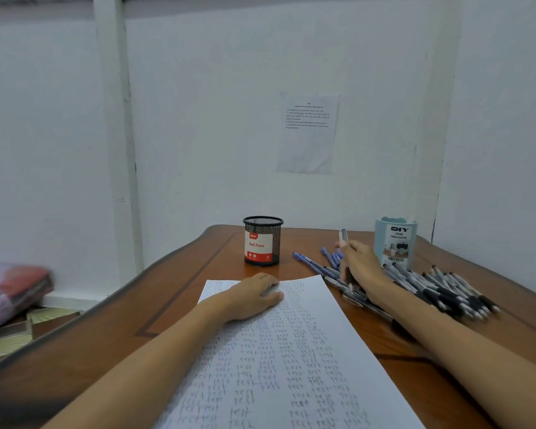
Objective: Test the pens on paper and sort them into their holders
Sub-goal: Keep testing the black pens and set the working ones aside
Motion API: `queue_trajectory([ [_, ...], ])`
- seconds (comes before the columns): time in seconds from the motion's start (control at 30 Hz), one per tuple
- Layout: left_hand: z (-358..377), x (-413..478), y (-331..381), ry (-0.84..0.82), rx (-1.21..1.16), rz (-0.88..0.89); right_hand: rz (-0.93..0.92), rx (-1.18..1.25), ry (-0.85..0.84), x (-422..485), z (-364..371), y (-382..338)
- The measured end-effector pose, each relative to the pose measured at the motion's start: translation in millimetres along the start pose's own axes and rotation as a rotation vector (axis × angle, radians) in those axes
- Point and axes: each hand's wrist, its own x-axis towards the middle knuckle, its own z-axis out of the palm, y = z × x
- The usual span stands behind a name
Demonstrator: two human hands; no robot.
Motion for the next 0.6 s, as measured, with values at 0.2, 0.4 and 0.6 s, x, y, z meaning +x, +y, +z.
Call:
queue_trajectory([
  [0.2, -1, -3, 1, -0.023, -0.021, 0.037, 0.113, 0.021, -0.03, 7, 2, -2],
  [0.4, 0, -6, 4, -0.06, -0.049, 0.015, 0.065, 0.04, -0.051, 3, 4, -2],
  [0.6, 0, -7, 8, -0.04, -0.062, 0.049, -0.103, -0.516, 0.07, 6, -26, -7],
])
